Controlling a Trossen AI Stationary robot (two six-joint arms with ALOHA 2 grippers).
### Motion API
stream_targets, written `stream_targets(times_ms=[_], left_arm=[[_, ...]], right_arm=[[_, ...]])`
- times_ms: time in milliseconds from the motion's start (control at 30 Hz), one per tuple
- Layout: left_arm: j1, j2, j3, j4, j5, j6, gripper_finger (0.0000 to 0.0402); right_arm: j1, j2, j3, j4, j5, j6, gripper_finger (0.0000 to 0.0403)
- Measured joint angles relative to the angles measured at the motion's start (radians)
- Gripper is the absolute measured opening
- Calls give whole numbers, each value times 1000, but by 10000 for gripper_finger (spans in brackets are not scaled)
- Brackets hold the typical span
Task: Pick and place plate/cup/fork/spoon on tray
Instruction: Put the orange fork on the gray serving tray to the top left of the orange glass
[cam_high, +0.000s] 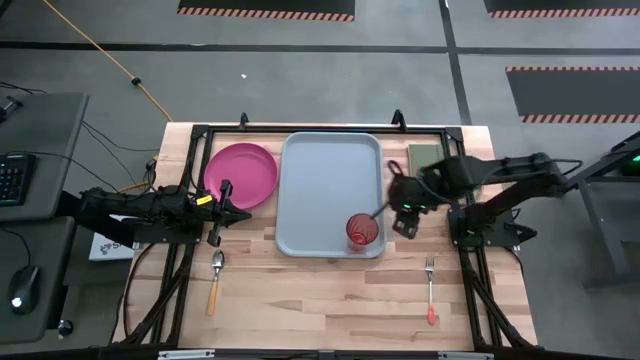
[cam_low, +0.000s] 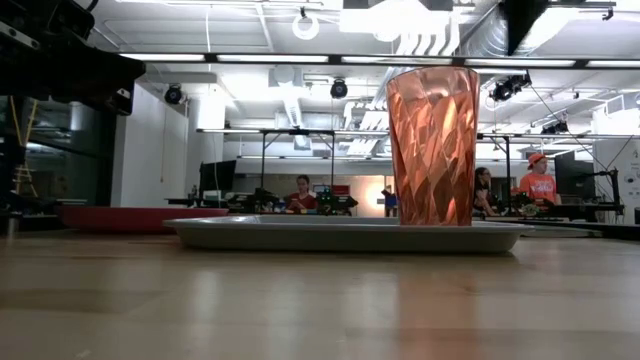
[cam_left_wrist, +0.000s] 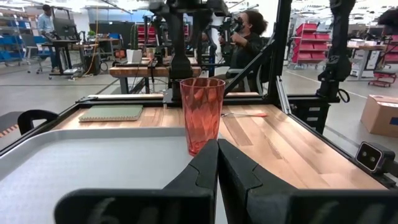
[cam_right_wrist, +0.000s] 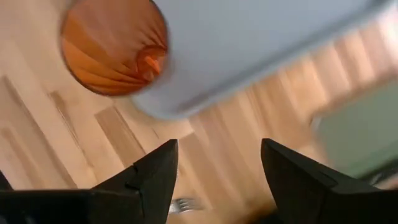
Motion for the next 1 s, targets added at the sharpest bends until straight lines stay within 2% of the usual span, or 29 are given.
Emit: stream_targets(times_ms=[233, 467, 733, 1000], left_arm=[[0, 0, 0, 0, 0, 0, 1], [0, 0, 0, 0, 0, 0, 1], [0, 0, 0, 0, 0, 0, 1], [0, 0, 0, 0, 0, 0, 1]], right_arm=[[184, -211, -327, 104, -120, 596, 223], [379, -262, -632, 356, -213, 1003, 223], [494, -230, -868, 645, -280, 1257, 223], [554, -181, -918, 785, -261, 1376, 223]])
